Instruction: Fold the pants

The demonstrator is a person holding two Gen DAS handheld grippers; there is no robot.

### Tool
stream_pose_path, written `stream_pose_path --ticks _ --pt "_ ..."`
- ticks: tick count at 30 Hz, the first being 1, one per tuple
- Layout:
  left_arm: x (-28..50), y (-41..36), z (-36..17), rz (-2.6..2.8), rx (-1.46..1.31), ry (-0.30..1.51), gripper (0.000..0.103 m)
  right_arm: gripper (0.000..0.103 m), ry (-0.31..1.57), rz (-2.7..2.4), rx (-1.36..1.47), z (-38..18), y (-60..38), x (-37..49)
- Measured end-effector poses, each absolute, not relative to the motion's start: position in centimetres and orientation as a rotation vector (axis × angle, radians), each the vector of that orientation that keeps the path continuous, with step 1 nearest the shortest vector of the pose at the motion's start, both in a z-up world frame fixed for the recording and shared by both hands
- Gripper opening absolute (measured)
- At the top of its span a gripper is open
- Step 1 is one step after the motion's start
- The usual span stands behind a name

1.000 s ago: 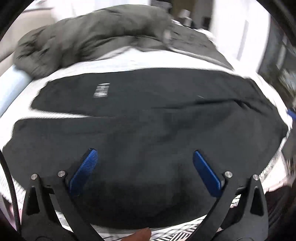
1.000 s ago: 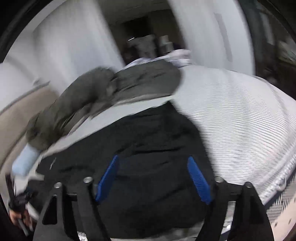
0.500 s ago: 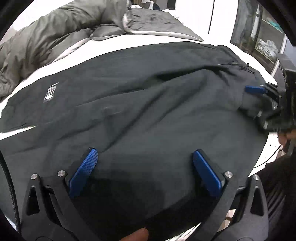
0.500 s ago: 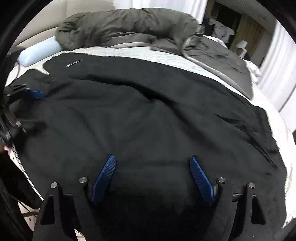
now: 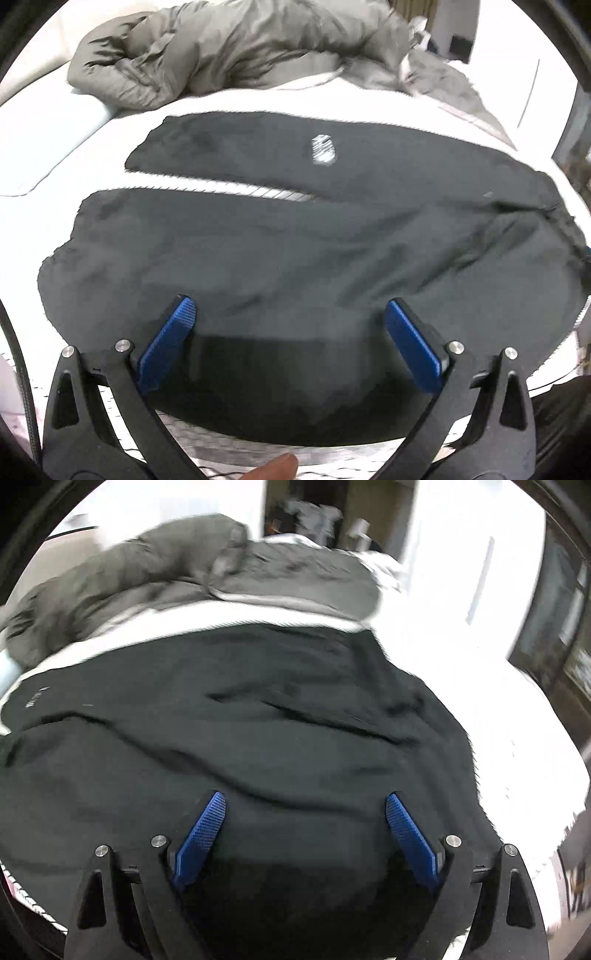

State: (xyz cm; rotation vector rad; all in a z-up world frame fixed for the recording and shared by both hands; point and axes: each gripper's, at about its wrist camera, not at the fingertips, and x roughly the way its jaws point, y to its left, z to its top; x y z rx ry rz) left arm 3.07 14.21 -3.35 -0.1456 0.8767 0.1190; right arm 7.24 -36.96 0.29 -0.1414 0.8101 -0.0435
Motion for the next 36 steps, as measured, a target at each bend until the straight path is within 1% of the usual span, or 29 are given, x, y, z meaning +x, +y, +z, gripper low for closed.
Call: stream_pose_path --ticks 3,7,11,13,16,19,22,25,28,31,33,36 --pt "5.4 10.8 -2.6 0.045 -0.125 0.875 0.102 0.090 0.791 0.110 -0.116 0.9 -33.2 7.4" --pt "11.0 4.6 -3.3 -0.072 -0.045 0.974 0.102 0.090 0.826 0.340 -0.129 0.6 -26.7 9.2" --pt "14.5 1.1 -5.1 -0.103 0.063 1.036 0.103 0.090 0.914 0.278 -0.271 -1.9 -24.5 11.4" --pt "15.1 2.2 -5.4 -0.101 0.044 1.054 0.103 0.090 0.937 0.203 -0.288 -2.3 -25.5 11.8" --pt "14.7 4.5 -5.2 -0.023 0.012 1.059 0.103 0.090 0.931 0.077 -0.224 -1.7 -29.8 11.6" --pt "14.4 5.8 -3.6 -0.027 -0.073 1.019 0.103 0.090 0.907 0.097 -0.129 0.0 -31.7 10.5" --pt "15.6 4.9 -1.3 -0.064 -0.075 0.928 0.103 0.090 0.825 0.129 -0.105 2.6 -30.2 10.8" --pt "19.3 3.2 -0.7 -0.089 -0.042 0.919 0.103 0.090 0.825 0.148 -0.132 3.1 -27.0 14.4" --pt "23.1 2.3 -1.8 -0.045 -0.023 0.952 0.103 0.090 0.889 0.162 -0.169 1.9 -23.9 18.9" --pt "25.9 0.6 -4.4 -0.045 0.060 1.018 0.103 0.090 0.943 0.170 -0.154 0.5 -22.6 22.5" --pt "26.7 -0.3 -6.4 -0.049 0.131 1.073 0.103 0.090 0.992 0.156 -0.191 -1.2 -22.3 23.6" --pt "26.8 1.0 -6.5 -0.067 0.126 1.087 0.103 0.090 1.056 0.141 -0.300 -3.6 -22.1 24.5"
